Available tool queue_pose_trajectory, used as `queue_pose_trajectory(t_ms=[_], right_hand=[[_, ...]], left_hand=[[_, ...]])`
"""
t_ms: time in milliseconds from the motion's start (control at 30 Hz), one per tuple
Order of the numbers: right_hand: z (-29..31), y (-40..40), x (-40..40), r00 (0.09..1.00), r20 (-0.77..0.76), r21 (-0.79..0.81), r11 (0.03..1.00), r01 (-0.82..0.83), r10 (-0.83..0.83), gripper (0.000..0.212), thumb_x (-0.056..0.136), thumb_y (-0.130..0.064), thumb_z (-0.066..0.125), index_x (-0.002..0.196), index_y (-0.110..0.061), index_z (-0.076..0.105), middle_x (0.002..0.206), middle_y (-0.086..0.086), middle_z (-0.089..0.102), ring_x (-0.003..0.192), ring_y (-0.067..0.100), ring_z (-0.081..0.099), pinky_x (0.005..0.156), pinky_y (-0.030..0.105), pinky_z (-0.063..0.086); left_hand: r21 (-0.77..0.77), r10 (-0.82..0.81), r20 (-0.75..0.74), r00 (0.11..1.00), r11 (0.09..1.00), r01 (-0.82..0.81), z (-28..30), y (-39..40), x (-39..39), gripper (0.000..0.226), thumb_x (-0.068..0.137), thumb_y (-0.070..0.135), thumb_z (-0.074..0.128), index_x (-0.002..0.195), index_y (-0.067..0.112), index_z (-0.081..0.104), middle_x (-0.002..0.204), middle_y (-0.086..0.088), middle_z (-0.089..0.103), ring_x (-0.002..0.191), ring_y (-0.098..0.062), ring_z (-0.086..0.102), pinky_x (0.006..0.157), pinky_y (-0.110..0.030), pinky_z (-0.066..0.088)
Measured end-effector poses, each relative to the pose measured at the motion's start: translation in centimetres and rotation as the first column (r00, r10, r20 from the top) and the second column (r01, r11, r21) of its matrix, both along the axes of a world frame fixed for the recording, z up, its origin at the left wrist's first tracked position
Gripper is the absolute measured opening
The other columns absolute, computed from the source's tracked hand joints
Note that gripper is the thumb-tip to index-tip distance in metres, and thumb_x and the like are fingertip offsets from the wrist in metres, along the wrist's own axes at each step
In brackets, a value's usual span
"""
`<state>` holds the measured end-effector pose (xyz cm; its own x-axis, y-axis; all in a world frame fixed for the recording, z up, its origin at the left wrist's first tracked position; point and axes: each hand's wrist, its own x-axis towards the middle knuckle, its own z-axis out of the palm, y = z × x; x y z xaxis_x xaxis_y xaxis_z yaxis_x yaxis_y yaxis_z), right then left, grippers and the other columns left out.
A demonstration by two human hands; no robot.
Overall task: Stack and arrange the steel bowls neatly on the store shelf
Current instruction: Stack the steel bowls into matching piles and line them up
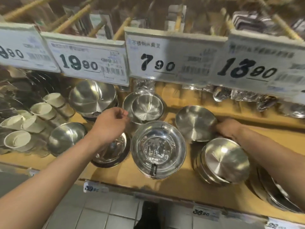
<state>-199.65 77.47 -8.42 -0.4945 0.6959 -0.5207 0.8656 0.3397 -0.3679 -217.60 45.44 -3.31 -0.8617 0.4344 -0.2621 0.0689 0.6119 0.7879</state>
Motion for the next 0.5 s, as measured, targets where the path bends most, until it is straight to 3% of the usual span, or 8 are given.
queue_pose_trajectory(t_ms=[33, 100, 133, 200, 267, 333, 400, 500], right_hand=[[0.1, 0.2, 0.3, 0.995, -0.067, -0.047, 0.996, 0.073, -0.076, 0.024, 0.088, -0.018, 0.071, 0.108, -0.005, 0.073, 0.104, 0.022, 0.072, 0.088, 0.034, 0.068, 0.077, 0.040, 0.055], [0.7, 0.3, 1.2, 0.956, -0.182, -0.147, 0.967, 0.206, -0.231, 0.015, 0.084, -0.010, 0.072, 0.097, -0.001, 0.073, 0.081, 0.020, 0.072, 0.058, 0.028, 0.064, 0.051, 0.033, 0.053], [1.2, 0.4, 1.7, 0.934, -0.220, -0.185, 0.952, 0.244, -0.282, 0.012, 0.085, -0.005, 0.069, 0.094, 0.001, 0.071, 0.071, 0.019, 0.070, 0.046, 0.024, 0.060, 0.040, 0.026, 0.047], [2.6, 0.7, 2.6, 0.900, -0.267, -0.231, 0.930, 0.287, -0.344, 0.006, 0.087, 0.004, 0.061, 0.090, 0.006, 0.066, 0.057, 0.018, 0.065, 0.032, 0.019, 0.055, 0.032, 0.019, 0.041], [3.7, 1.3, 3.8, 0.877, -0.295, -0.246, 0.917, 0.314, -0.379, 0.007, 0.087, 0.008, 0.057, 0.083, 0.006, 0.062, 0.050, 0.016, 0.061, 0.029, 0.018, 0.054, 0.030, 0.018, 0.040], [4.5, 2.0, 5.4, 0.864, -0.307, -0.239, 0.911, 0.336, -0.399, 0.010, 0.090, 0.004, 0.058, 0.081, 0.004, 0.062, 0.050, 0.015, 0.062, 0.032, 0.017, 0.057, 0.031, 0.018, 0.042], [4.8, 2.9, 6.9, 0.838, -0.325, -0.247, 0.895, 0.371, -0.437, 0.010, 0.091, -0.003, 0.064, 0.090, 0.006, 0.065, 0.063, 0.019, 0.067, 0.039, 0.017, 0.061, 0.034, 0.020, 0.046], [5.1, 3.9, 8.9, 0.789, -0.314, -0.283, 0.846, 0.452, -0.527, 0.019, 0.088, -0.009, 0.070, 0.101, 0.004, 0.066, 0.078, 0.021, 0.070, 0.051, 0.023, 0.068, 0.041, 0.023, 0.055]], left_hand=[[-0.025, -0.007, -0.018, 1.000, 1.000, 0.006, 0.0, 0.4, -0.2, 0.006, 0.097, 0.023, 0.061, 0.095, 0.025, 0.066, 0.090, 0.004, 0.069, 0.080, -0.017, 0.064, 0.076, -0.034, 0.056], [-0.102, -0.032, -0.085, 0.996, 0.995, 0.023, -0.2, 1.5, -0.7, 0.004, 0.095, 0.021, 0.061, 0.095, 0.019, 0.065, 0.097, -0.003, 0.071, 0.089, -0.024, 0.067, 0.084, -0.040, 0.057], [-0.146, -0.050, -0.123, 0.991, 0.989, 0.032, -0.3, 2.1, -1.1, 0.005, 0.095, 0.019, 0.061, 0.097, 0.018, 0.065, 0.098, -0.005, 0.071, 0.090, -0.026, 0.067, 0.083, -0.038, 0.057], [-0.221, -0.087, -0.173, 0.981, 0.974, 0.047, -0.5, 3.4, -1.8, 0.016, 0.095, 0.017, 0.061, 0.110, 0.014, 0.068, 0.093, -0.003, 0.069, 0.078, -0.019, 0.065, 0.064, -0.023, 0.052], [-0.318, -0.136, -0.211, 0.968, 0.946, 0.063, -0.5, 4.7, -2.3, 0.023, 0.098, 0.022, 0.061, 0.113, 0.006, 0.067, 0.093, -0.005, 0.068, 0.067, -0.011, 0.057, 0.052, -0.016, 0.043], [-0.356, -0.158, -0.241, 0.958, 0.932, 0.064, -0.8, 5.9, -2.9, 0.028, 0.099, 0.026, 0.062, 0.113, 0.002, 0.066, 0.104, -0.012, 0.070, 0.078, -0.018, 0.064, 0.065, -0.026, 0.054], [-0.436, -0.179, -0.192, 0.965, 0.896, 0.079, -0.8, 6.9, -3.4, 0.030, 0.099, 0.026, 0.061, 0.112, -0.001, 0.065, 0.108, -0.017, 0.070, 0.093, -0.027, 0.067, 0.083, -0.040, 0.059], [-0.586, -0.281, -0.191, 0.941, 0.801, 0.120, -0.5, 7.9, -3.9, 0.023, 0.097, 0.023, 0.058, 0.103, 0.001, 0.065, 0.105, -0.014, 0.069, 0.084, -0.024, 0.061, 0.071, -0.033, 0.052]])
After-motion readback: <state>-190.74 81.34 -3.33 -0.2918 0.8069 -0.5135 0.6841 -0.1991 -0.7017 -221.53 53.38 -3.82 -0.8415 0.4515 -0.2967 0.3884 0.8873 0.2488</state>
